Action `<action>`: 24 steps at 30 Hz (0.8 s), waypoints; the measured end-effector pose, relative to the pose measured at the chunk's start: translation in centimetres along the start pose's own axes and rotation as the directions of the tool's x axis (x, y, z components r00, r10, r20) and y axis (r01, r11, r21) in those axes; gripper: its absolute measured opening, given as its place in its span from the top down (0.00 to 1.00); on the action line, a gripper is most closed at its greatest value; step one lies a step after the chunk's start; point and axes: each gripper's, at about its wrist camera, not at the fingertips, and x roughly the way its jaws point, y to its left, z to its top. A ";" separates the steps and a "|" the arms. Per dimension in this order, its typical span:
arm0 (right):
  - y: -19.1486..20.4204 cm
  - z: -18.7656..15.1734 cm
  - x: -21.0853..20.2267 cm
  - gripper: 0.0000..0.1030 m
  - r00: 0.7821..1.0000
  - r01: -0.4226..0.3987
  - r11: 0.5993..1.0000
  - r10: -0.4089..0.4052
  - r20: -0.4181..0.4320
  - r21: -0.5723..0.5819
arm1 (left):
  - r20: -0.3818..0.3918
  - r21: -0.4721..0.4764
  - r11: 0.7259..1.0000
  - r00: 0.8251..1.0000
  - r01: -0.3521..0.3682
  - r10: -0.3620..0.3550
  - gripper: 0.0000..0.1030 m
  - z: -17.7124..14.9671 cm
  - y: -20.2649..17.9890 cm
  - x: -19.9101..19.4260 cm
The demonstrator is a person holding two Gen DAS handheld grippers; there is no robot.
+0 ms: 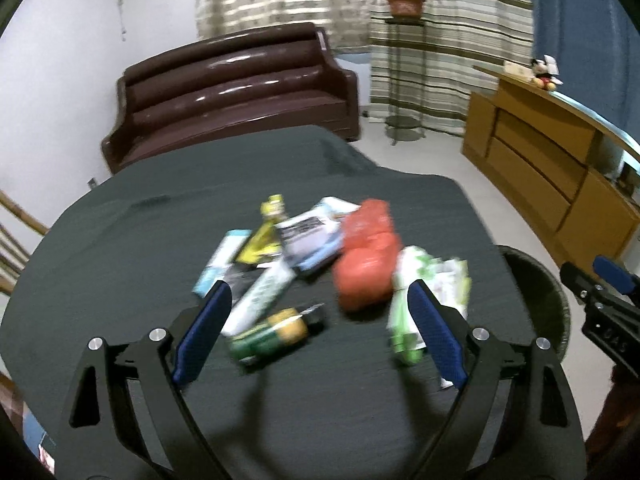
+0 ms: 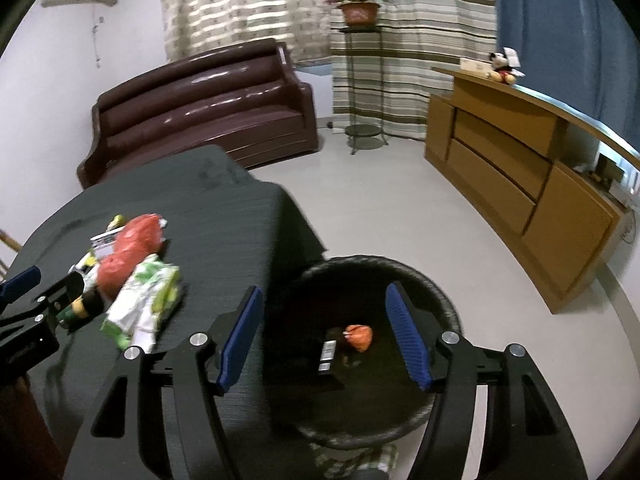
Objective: Collect trash
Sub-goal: 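Move both tools back over the remaining trash on the table, then grasp the yellow-green wrapper with the right tool while the left tool grasps the paper strip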
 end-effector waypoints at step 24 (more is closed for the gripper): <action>9.8 -2.0 2.1 0.47 0.989 -0.066 0.988 0.046 -0.141 -0.137 | -0.049 -0.081 0.992 0.994 -0.101 0.097 0.15 -2.1 8.9 1.0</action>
